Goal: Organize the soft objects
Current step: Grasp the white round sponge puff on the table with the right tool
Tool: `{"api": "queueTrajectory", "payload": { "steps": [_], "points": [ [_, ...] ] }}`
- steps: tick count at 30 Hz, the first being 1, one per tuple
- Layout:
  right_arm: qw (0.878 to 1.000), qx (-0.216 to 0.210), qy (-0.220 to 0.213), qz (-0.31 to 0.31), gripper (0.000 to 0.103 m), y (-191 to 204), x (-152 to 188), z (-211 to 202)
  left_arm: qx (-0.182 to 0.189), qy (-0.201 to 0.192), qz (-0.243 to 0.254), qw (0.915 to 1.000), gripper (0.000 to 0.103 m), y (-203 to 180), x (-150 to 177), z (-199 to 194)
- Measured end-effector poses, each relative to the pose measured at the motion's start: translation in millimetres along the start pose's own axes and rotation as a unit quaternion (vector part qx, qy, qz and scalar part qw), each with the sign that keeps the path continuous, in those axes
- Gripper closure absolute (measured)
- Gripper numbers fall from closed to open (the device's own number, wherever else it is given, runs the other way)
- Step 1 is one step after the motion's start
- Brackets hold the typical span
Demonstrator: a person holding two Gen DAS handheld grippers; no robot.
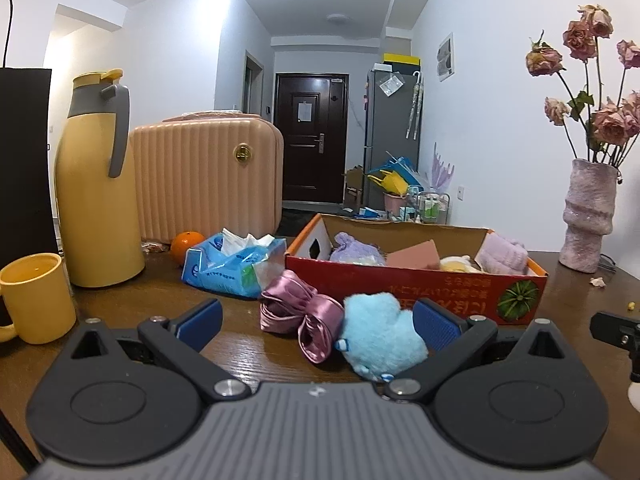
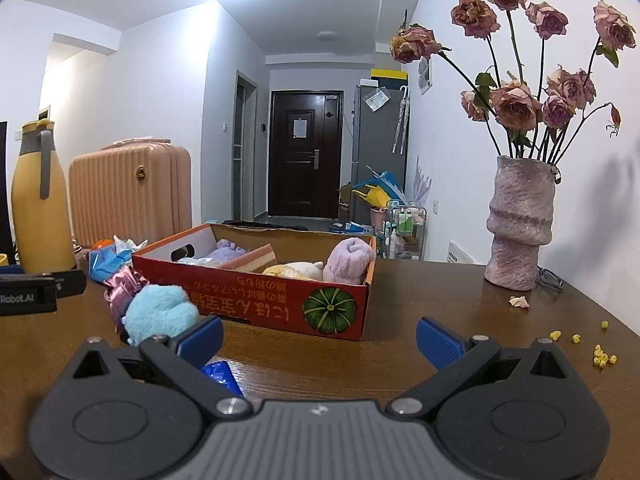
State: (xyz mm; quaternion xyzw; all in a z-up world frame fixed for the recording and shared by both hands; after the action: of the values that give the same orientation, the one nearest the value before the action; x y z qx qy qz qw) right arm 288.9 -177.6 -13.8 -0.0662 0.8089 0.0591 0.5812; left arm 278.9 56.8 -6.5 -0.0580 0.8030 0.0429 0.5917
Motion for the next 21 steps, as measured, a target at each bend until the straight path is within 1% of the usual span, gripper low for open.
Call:
{"api": "queueTrajectory", "payload": {
  "steps": [10,15,18,21],
  "points": [
    [1.0,-0.001,0.006,-0.013,0.0,-0.6,3.6,-7.9,0.007,0.009,0.001,0.9999,0.0,-3.1,3.5,-5.4],
    [1.0,0.002,0.013,-0.012,0.0,-11.4,7.0,-14.0,0.012,0.021,0.003,0.9997,0.0,-5.6,6.9,-2.4],
    [1.0,0.008,0.026,-0.011,0.0,-21.1,11.9,-13.8,0.014,0.026,0.004,0.9995,0.0,-6.6,8.6,-0.6],
    [0.998,0.015,0.052,-0.012,0.0,-30.9,18.9,-9.2,0.014,0.033,0.006,0.9993,0.0,-7.5,10.6,1.3]
  ]
}}
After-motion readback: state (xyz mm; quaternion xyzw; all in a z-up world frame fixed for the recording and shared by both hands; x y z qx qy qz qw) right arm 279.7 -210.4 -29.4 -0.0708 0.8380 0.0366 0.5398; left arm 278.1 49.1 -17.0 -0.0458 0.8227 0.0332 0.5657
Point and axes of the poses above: each gripper's, at about its wrist camera, not at the fingertips, and z roughly the way its jaws point, y to its left, x to its underside, the point moved 4 cm from there along z, roughly the way its jaws point, and after that the axes turned 2 degrees about z, right-handed, at the moved point
